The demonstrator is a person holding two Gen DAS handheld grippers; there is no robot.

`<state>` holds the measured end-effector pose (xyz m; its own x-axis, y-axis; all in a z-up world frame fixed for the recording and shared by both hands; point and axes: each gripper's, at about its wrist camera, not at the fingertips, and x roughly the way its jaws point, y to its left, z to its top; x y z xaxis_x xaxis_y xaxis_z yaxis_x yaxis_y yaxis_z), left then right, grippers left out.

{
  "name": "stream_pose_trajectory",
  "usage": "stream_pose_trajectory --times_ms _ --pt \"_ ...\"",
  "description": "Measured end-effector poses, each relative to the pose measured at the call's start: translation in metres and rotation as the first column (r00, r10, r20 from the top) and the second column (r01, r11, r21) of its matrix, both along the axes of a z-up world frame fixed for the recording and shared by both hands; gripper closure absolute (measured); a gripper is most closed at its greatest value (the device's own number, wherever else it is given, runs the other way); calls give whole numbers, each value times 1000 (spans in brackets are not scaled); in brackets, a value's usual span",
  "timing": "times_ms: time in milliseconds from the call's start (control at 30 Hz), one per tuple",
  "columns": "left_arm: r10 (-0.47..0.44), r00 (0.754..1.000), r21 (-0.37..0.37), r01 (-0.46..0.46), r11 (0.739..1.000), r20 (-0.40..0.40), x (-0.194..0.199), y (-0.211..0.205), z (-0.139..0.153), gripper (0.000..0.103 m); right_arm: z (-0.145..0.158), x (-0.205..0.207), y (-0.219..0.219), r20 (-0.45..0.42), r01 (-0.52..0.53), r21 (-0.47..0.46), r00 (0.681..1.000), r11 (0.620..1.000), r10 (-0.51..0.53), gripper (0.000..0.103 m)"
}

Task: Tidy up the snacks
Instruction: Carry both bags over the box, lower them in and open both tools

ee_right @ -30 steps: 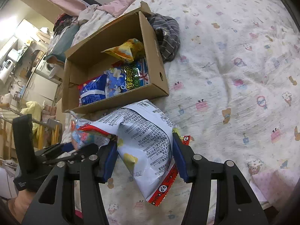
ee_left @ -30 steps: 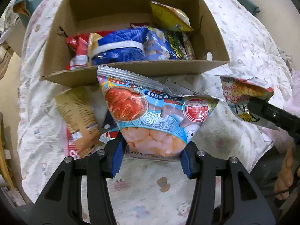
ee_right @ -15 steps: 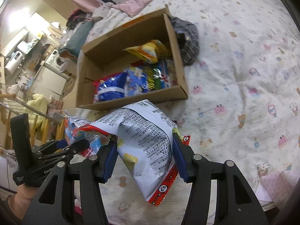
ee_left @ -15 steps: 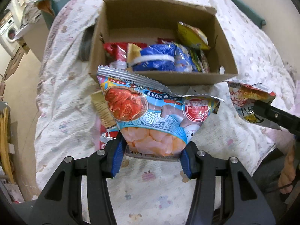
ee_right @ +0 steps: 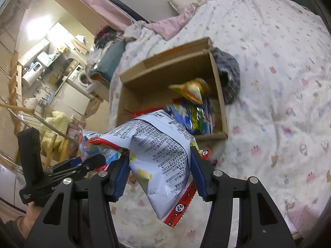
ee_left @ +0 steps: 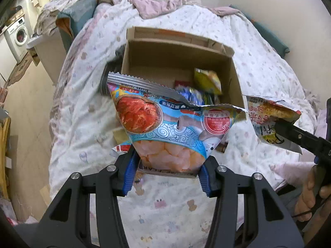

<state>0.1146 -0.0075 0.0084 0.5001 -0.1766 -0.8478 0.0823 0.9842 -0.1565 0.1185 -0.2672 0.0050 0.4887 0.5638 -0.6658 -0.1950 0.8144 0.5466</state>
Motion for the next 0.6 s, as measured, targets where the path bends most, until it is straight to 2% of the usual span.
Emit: stream_pose_trajectory --times_ms 200,333,500,600 --pt "1 999 20 -2 1000 47 24 6 21 56 19 24 9 37 4 -9 999 1000 -3 47" --pt "5 996 37 -8 999 85 42 9 34 56 23 44 19 64 -2 -79 998 997 8 47" --pt "7 995 44 -12 999 102 63 10 37 56 22 72 23 59 5 -69 998 998 -1 47" --pt "12 994 40 -16 999 105 76 10 37 56 20 86 27 68 9 -99 998 995 -2 47"
